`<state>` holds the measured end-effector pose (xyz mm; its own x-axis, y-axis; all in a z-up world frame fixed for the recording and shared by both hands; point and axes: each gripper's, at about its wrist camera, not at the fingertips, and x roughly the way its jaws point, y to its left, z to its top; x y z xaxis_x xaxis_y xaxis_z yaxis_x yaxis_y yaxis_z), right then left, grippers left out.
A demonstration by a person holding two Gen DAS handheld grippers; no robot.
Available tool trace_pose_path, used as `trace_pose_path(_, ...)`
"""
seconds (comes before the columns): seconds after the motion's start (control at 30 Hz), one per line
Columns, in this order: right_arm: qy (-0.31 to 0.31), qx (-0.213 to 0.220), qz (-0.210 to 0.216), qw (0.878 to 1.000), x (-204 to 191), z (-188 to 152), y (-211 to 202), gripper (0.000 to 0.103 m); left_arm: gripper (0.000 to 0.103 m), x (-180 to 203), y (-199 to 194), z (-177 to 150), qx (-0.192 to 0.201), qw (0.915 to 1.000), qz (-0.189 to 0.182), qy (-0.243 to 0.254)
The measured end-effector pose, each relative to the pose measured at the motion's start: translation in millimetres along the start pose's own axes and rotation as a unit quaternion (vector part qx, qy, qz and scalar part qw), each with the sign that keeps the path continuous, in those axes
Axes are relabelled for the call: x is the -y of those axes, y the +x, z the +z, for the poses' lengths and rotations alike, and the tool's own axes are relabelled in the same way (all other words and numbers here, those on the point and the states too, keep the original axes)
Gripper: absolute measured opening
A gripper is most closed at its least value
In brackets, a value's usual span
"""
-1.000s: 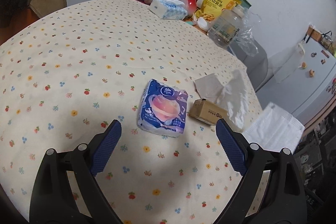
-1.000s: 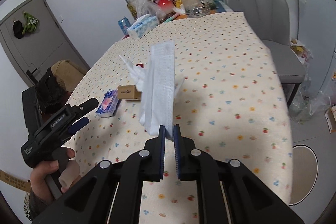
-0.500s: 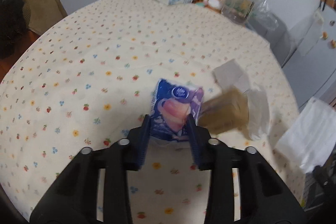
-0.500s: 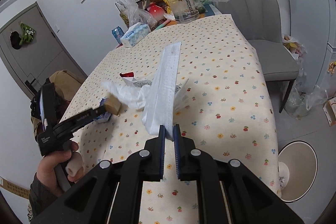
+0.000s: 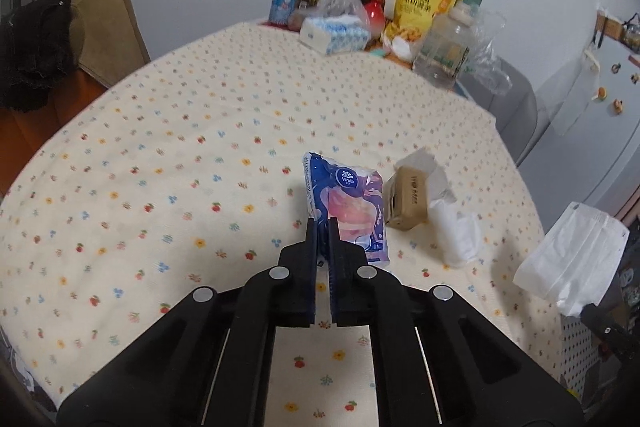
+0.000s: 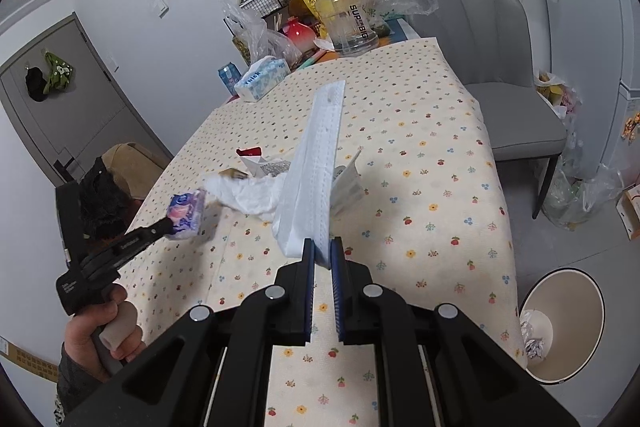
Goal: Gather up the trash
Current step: 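Grasp the pink-and-blue wrapped package with the left gripper while the right grasps the white paper bag, then lift the package in the left gripper while the right gripper holds the paper bag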
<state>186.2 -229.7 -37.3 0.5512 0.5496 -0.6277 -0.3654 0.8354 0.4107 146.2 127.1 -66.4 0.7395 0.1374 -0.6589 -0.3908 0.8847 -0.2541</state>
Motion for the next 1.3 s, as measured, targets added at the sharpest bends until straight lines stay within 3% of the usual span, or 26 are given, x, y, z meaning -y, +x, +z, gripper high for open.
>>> trace_pose_path(0.2, 0.003, 0.012, 0.003, 1.0, 1, 1, -13, 0.009, 0.005, 4, -32, 7, 0.028, 0.9993, -0.023, -0.004)
trace_pose_path(0.4, 0.001, 0.021, 0.002, 1.0, 3, -2, -24, 0.009, 0.006, 23, -42, 4, 0.025, 0.9977, -0.063, 0.008)
trace_pose_path(0.63, -0.003, -0.005, -0.002, 1.0, 10, -11, -16, 0.009, 0.006, 54, -24, -23, -0.026, 0.9941, -0.099, 0.035)
trace_pose_path(0.83, 0.01, -0.032, -0.015, 0.999, 24, -22, 0, 0.009, 0.007, 64, 5, -51, -0.092, 0.9892, -0.098, 0.06)
trace_pose_path(0.87, 0.012, -0.035, -0.016, 0.999, 26, -23, 2, 0.009, 0.009, 64, 10, -52, -0.101, 0.9886, -0.095, 0.059)
trace_pose_path(0.9, 0.013, -0.035, -0.016, 0.999, 28, -24, 2, 0.009, 0.017, 63, 13, -54, -0.107, 0.9885, -0.089, 0.058)
trace_pose_path(0.93, 0.013, -0.036, -0.016, 0.999, 29, -25, 3, 0.009, 0.04, 63, 15, -54, -0.107, 0.9891, -0.084, 0.055)
trace_pose_path(1.0, 0.015, -0.036, -0.016, 0.999, 30, -25, 4, 0.009, 0.076, 62, 12, -52, -0.088, 0.9917, -0.079, 0.051)
trace_pose_path(1.07, 0.016, -0.035, -0.017, 0.999, 32, -24, 5, 0.009, 0.078, 67, 8, -51, -0.069, 0.9931, -0.071, 0.063)
trace_pose_path(1.27, 0.02, -0.036, -0.021, 0.999, 37, -24, 7, 0.012, 0.078, 99, 27, -66, -0.093, 0.9834, -0.025, 0.154)
trace_pose_path(1.3, 0.022, -0.037, -0.022, 0.999, 38, -24, 8, 0.014, 0.072, 100, 30, -69, -0.099, 0.9817, -0.022, 0.161)
